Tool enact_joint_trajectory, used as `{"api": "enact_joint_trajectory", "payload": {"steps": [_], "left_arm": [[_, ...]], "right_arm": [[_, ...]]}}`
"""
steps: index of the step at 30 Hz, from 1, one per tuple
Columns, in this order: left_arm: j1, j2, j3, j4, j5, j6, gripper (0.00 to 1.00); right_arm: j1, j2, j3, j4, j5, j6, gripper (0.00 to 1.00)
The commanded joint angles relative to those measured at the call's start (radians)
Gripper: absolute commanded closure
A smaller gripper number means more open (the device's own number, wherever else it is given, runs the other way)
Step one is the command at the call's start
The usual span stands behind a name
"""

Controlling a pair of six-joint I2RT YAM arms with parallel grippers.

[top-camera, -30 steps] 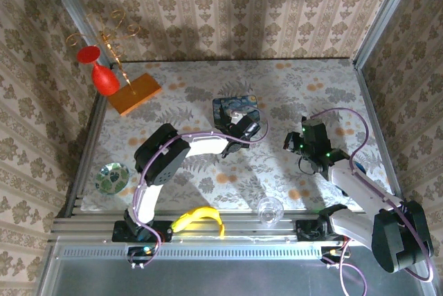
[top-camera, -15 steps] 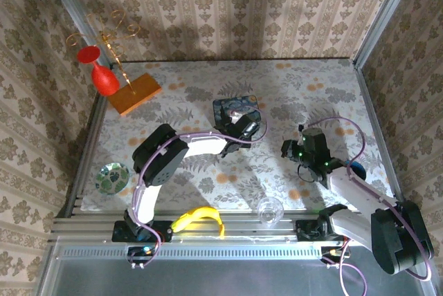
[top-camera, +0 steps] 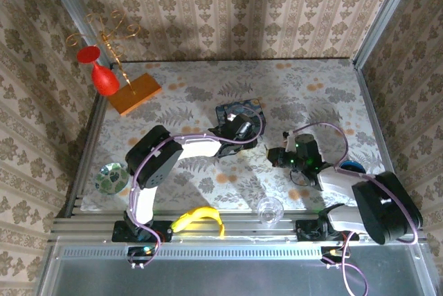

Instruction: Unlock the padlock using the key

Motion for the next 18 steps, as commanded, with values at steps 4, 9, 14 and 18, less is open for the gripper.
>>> {"api": "enact_joint_trajectory", "payload": {"steps": [4,9,14,18], "left_arm": [[0.019,-0.055,-0.030,0.102,0.061,-0.101,0.78],[0.029,-0.058,-0.034,0.115,0.075,-0.115,0.79],[0.031,-0.057,-0.033,0.119,0.083,-0.118,0.79],[0.032,-0.057,-0.040,0.134,0.090,-0.133,0.79]], "right_arm": [[0.031,0.138,-0.011,0.177,-0.065,-0.032,1.00],[0.045,0.162,-0.017,0.213,-0.029,-0.033,1.00],[0.049,0.161,-0.014,0.232,-0.012,-0.046,1.00],[0.050,0.175,0.004,0.225,-0.014,-0.054,1.00]]}}
